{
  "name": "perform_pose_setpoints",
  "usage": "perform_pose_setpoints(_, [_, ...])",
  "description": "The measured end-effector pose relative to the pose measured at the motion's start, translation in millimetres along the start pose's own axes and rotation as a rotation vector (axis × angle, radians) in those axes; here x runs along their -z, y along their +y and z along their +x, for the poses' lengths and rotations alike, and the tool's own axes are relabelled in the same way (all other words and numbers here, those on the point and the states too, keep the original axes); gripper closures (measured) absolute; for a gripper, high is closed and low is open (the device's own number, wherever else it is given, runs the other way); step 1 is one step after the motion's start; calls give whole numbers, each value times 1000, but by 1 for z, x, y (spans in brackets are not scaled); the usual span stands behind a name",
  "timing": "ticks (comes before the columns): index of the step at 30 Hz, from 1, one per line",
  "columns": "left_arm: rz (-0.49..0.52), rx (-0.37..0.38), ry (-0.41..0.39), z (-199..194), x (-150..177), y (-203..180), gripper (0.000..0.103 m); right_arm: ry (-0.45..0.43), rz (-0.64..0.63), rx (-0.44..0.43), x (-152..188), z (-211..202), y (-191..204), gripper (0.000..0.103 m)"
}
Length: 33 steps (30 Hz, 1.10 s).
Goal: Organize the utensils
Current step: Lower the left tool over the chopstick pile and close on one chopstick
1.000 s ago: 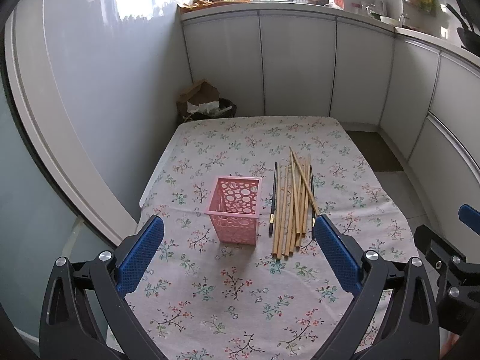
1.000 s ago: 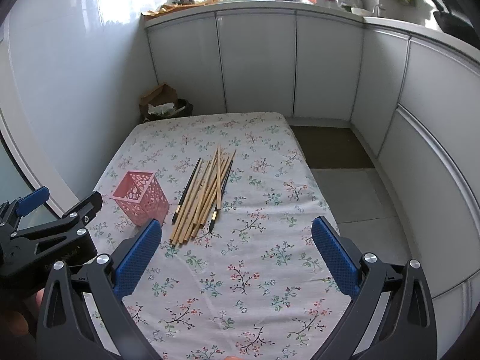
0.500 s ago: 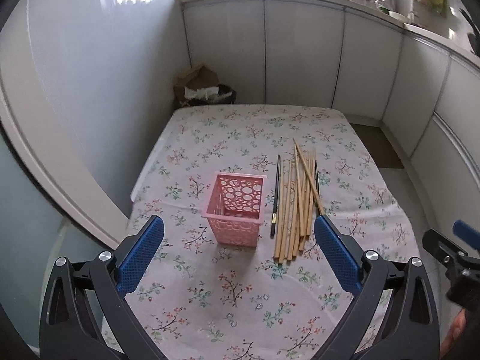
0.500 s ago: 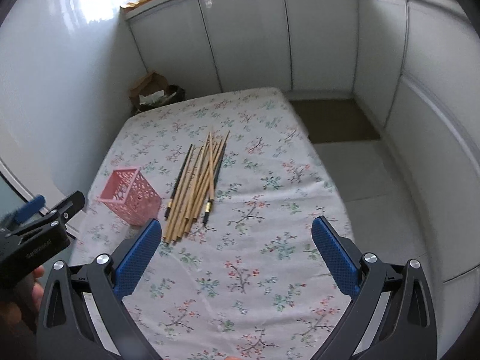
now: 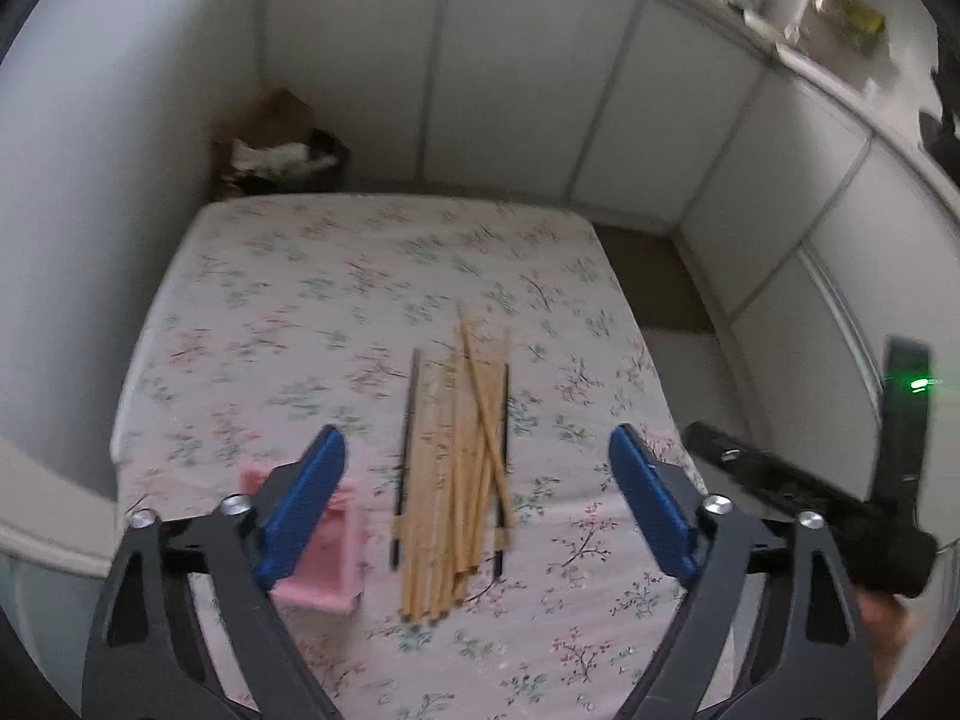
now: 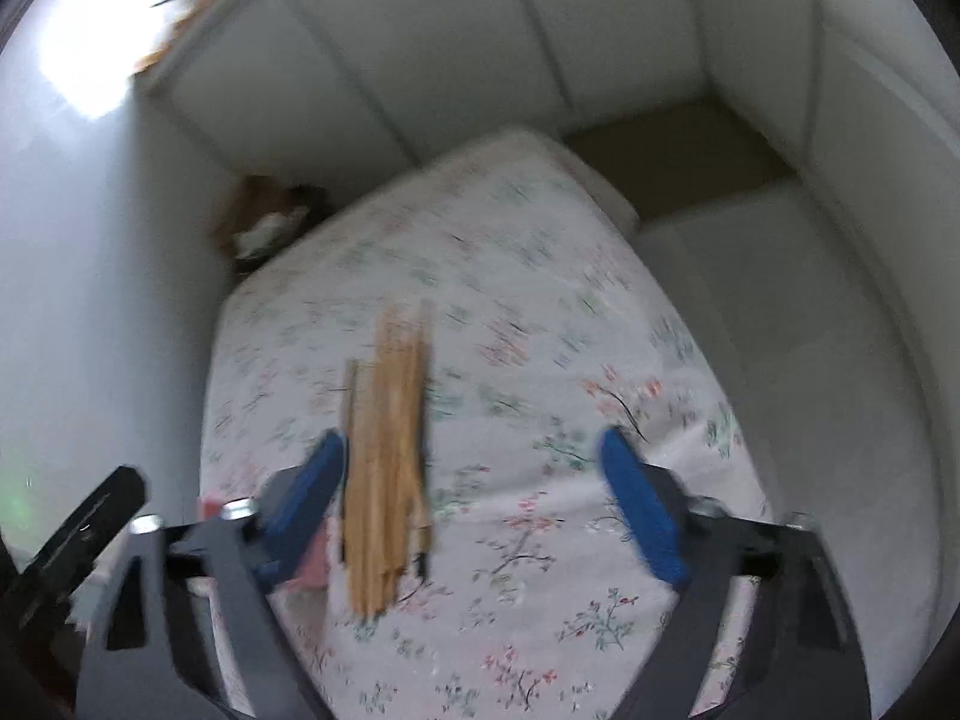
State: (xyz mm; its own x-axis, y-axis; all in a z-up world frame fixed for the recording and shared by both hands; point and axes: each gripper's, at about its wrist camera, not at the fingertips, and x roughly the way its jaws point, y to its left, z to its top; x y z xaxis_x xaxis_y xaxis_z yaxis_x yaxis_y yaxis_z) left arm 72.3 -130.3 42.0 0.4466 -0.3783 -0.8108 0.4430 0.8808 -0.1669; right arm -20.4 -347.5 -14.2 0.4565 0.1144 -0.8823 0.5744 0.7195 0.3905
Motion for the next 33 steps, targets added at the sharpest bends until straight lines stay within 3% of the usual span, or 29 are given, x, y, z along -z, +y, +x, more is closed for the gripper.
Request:
perform_pose_setpoints(2, [54,-23,45,24,-4,-11,28,47,66,-7,2,17,-21,41])
perform_pose_setpoints(5, [65,-62,124,61,-6,-12,39,48,98,18,-2,24,-38,43])
perform_pose_setpoints(12, [129,-192,272,130,-6,-11,55,34,41,-8,-6,29,-24,43])
perform_pose_setpoints(14, [130,-192,311,146,-6,-8,64,32,26,-4,-7,30,-21,43])
perform_pose_setpoints(16, [129,-202,351,162,-8,-6,80,31,18,-5,-8,32,-19,43])
perform_pose_setpoints(21, [149,-226,396,189,-7,-3,85,21,-8,12,-7,31,-15,43])
perform_pose_setpoints(27, [137,-196,408,197,-5,-2,87,4,-5,3,-8,27,-12,43])
perform_pose_setpoints(29, [131,-199,427,199,-3,-1,95,1,-17,8,-8,27,-9,43])
perform_pose_setpoints(33, [112,-194,410,194,-1,6,97,0,-42,14,-7,28,-6,43])
